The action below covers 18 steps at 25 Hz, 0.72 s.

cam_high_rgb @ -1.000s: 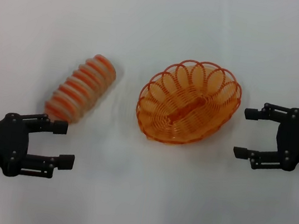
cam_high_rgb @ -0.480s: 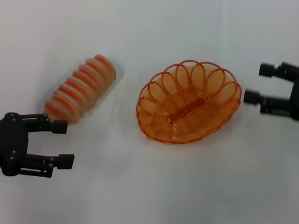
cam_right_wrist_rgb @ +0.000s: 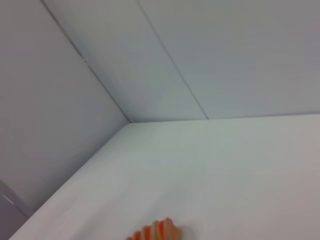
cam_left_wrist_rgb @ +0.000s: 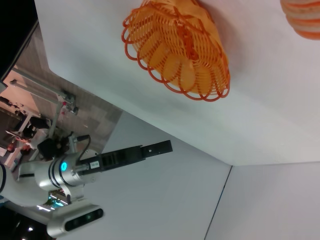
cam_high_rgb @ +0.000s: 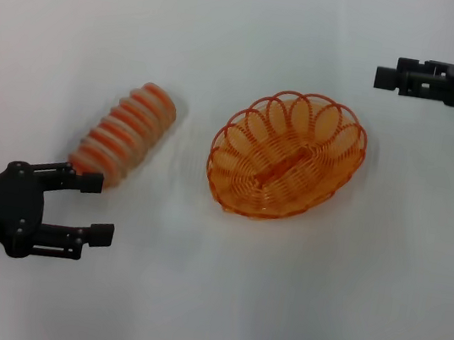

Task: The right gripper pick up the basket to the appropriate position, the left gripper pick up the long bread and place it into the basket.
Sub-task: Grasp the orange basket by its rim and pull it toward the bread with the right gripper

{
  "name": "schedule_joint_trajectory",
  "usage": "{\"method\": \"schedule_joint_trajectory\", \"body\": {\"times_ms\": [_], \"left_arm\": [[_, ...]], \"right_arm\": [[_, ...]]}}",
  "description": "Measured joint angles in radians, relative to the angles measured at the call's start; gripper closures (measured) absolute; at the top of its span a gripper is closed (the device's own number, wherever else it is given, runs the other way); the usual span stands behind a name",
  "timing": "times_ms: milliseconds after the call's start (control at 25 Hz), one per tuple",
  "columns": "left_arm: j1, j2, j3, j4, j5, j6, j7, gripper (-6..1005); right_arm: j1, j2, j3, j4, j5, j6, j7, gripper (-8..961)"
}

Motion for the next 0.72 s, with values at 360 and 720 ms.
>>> {"method": "schedule_joint_trajectory", "body": {"times_ms": [360, 720], "left_arm": [[-0.005, -0.001, -0.013, 0.002, -0.002, 0.001, 0.037, 141], [-0.006, 0.001, -0.014, 0.003, -0.016, 0.012, 0.072, 141]], "right_arm": [[0.098, -0.012, -0.011, -0.006, -0.206, 0.062, 0.247, 37], [0.182, -0.008, -0.040, -0.009, -0.360, 0.080, 0.416, 38]]}}
